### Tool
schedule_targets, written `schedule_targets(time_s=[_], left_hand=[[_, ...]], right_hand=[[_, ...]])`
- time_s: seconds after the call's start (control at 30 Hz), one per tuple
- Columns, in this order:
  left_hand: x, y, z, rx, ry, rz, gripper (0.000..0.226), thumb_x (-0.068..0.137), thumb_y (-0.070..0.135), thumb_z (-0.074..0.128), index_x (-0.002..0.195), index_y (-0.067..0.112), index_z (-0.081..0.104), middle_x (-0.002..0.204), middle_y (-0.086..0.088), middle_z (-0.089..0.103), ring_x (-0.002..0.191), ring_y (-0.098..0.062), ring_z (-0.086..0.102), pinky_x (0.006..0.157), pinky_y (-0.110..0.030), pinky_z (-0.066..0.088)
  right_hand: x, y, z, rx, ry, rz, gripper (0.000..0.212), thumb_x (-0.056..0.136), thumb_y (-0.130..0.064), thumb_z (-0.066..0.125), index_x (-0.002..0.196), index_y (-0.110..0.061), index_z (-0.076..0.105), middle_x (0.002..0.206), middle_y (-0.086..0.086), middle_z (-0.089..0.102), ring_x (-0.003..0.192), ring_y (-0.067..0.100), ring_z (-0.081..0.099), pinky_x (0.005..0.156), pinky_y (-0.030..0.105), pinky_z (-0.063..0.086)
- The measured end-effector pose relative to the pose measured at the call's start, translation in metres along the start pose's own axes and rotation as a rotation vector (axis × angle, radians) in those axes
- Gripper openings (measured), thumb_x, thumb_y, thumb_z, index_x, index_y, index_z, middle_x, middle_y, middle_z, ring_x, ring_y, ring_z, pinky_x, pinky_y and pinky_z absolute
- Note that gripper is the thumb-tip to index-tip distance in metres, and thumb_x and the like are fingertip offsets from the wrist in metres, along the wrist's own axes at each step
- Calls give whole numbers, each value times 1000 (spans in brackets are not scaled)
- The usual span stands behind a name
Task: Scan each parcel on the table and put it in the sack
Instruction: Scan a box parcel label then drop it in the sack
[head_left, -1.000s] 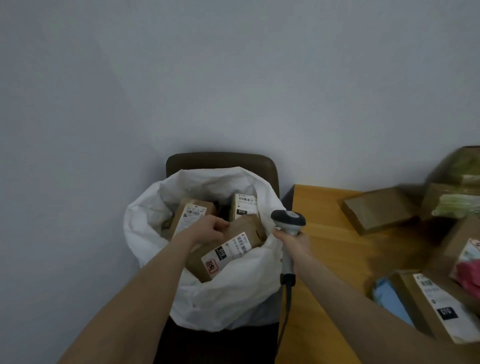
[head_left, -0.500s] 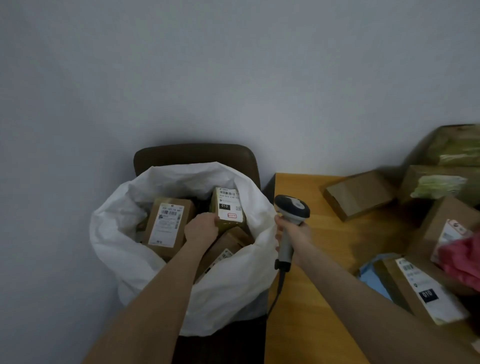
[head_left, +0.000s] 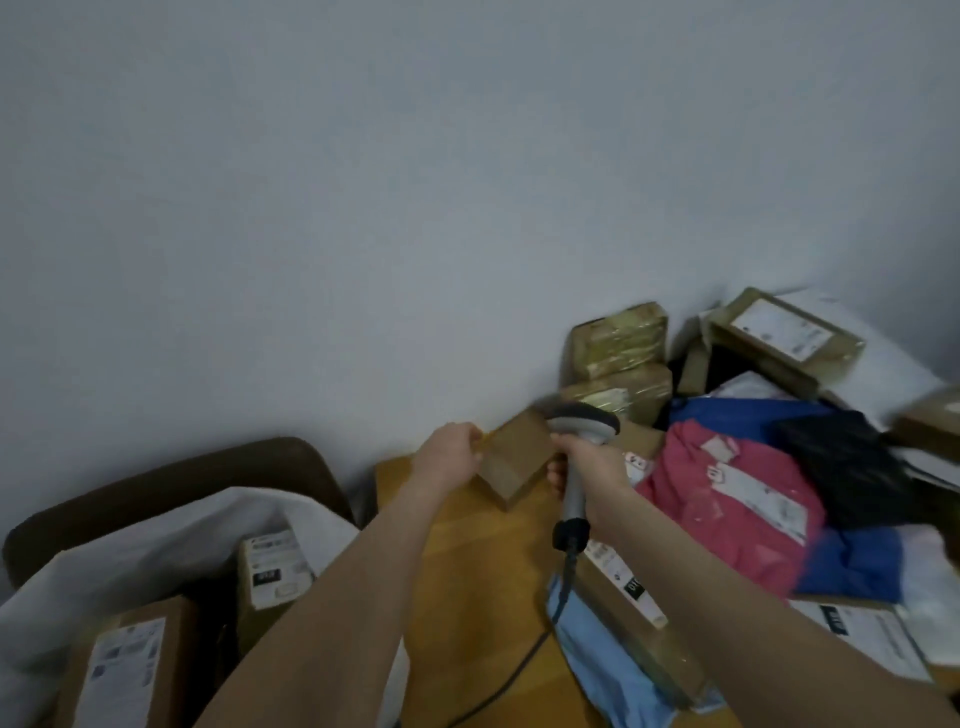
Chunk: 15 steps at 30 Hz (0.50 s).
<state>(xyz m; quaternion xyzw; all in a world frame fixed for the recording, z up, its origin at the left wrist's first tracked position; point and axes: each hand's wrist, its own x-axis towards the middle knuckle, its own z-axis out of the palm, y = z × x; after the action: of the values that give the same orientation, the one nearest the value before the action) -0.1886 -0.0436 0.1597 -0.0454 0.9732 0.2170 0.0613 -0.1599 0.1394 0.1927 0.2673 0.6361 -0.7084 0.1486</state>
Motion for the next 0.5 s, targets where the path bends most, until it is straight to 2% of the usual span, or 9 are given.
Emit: schedule_targets(time_s=[0.07, 0.13, 0.2, 0.3, 0.33, 0.4, 0.43, 0.5], left_hand=[[15, 39, 12, -26, -27, 51, 39, 91, 23, 57, 130, 18, 56, 130, -4, 58, 120, -21, 53, 100, -36, 45], [26, 78, 26, -56, -42, 100, 38, 90, 23, 58, 127, 18, 58, 127, -4, 61, 117, -21, 56, 98, -36, 47], [37, 111, 43, -85, -66, 118, 36, 89, 23, 59, 125, 19, 60, 124, -2, 63, 113, -20, 58, 95, -37, 49], [52, 149, 68, -121, -117, 112, 37, 88, 24, 60, 124, 16, 59, 121, -3, 64, 109, -20, 59, 88, -33, 50], [56, 156, 76, -145, -138, 96, 37, 87, 27, 61, 122, 15, 60, 119, -4, 64, 106, -21, 60, 83, -30, 49], [64, 162, 95, -174, -185, 33, 33, 87, 35, 62, 111, 12, 63, 112, -7, 66, 92, -20, 59, 69, -28, 43], [68, 162, 105, -181, -211, -10, 35, 88, 38, 61, 108, 9, 63, 110, -9, 66, 90, -21, 59, 67, -28, 41], [74, 162, 126, -217, -263, -123, 44, 91, 41, 56, 113, 4, 62, 113, -13, 66, 95, -24, 61, 73, -28, 45]], right_hand=[[7, -14, -36, 20, 57, -12, 24, 87, -18, 70, 71, -2, 62, 47, 5, 59, 39, 14, 55, 41, 23, 45], [14, -25, -72, 16, 130, -4, 21, 86, -16, 70, 75, -1, 62, 47, 6, 59, 41, 17, 54, 43, 25, 45], [27, -36, -107, 3, 207, -24, 20, 83, -14, 72, 89, 3, 63, 56, 11, 61, 48, 22, 57, 49, 30, 48], [50, -50, -151, -50, 270, -41, 43, 76, -18, 76, 109, 5, 60, 85, 20, 67, 76, 33, 66, 74, 42, 53], [59, -53, -163, -73, 278, -35, 44, 76, -19, 76, 109, 5, 61, 90, 22, 69, 83, 37, 67, 81, 45, 54], [78, -54, -185, -101, 273, -29, 33, 76, -15, 74, 99, 7, 65, 82, 21, 70, 78, 36, 67, 85, 50, 55], [88, -52, -193, -106, 269, -26, 25, 76, -12, 74, 92, 5, 66, 78, 21, 70, 75, 35, 67, 84, 51, 57], [108, -49, -205, -127, 256, -21, 21, 76, -14, 74, 88, 1, 65, 83, 21, 70, 80, 37, 69, 83, 53, 57]])
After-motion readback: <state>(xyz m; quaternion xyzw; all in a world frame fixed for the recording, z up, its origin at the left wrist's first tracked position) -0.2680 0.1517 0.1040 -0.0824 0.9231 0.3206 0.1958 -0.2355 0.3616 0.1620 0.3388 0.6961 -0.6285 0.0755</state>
